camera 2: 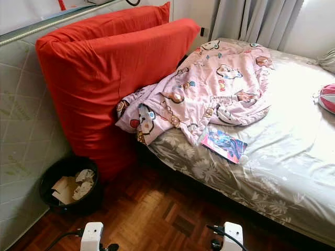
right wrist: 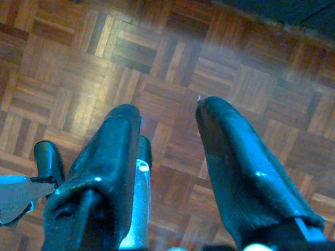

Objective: Clean up the room

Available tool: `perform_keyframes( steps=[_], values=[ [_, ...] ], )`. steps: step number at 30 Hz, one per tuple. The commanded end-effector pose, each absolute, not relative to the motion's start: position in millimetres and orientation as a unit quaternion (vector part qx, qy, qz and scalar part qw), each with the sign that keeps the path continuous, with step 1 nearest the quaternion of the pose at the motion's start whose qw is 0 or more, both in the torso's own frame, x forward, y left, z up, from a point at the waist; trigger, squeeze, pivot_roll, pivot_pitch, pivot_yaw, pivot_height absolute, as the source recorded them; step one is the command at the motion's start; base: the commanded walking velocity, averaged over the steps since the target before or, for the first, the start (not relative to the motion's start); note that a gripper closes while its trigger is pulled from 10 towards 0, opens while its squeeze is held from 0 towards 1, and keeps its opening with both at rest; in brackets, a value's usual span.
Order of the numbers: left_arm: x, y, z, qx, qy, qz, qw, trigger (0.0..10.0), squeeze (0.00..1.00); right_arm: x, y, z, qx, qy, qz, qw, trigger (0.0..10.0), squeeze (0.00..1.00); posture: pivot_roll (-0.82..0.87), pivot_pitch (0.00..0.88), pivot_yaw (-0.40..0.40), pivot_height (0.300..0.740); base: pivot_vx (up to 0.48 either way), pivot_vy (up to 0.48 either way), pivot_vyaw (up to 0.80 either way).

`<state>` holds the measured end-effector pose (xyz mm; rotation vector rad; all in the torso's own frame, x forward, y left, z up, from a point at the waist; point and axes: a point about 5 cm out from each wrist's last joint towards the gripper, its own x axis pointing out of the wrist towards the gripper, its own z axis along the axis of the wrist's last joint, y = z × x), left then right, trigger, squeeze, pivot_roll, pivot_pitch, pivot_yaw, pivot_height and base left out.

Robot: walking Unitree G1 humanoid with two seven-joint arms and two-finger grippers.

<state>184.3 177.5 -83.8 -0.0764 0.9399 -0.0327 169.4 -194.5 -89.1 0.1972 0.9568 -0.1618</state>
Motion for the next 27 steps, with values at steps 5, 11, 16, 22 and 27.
perform_keyframes(
  steps=[5,11,16,22,27],
  values=[
    [135.8,259.5,-87.3,-0.015,0.503,0.077,0.861,10.0,0.00,151.5,-208.1,-94.7,0.110,0.491,-0.077,0.861,10.0,0.00,0.09,0.000,-0.013,0.740,0.000,0.000,0.00],
    [157.2,247.1,-82.5,-0.033,0.466,0.085,0.880,10.0,0.00,154.8,-210.2,-93.1,0.126,0.482,-0.095,0.862,10.0,0.00,0.08,0.000,-0.011,0.740,0.000,0.000,0.00],
    [159.6,245.6,-81.8,-0.030,0.462,0.080,0.883,10.0,0.00,154.8,-210.4,-93.1,0.126,0.482,-0.094,0.862,10.0,0.00,0.08,0.000,-0.012,0.740,0.000,0.000,0.00],
    [160.8,245.3,-81.1,-0.035,0.456,0.080,0.886,10.0,0.00,155.7,-210.5,-92.5,0.137,0.472,-0.101,0.865,10.0,0.00,0.08,0.000,-0.012,0.740,0.000,0.000,0.00],
    [166.2,243.8,-79.2,-0.036,0.451,0.077,0.889,10.0,0.00,159.0,-209.5,-91.3,0.135,0.471,-0.095,0.867,10.0,0.00,0.08,0.000,-0.011,0.740,0.000,0.000,0.00]
  ],
)
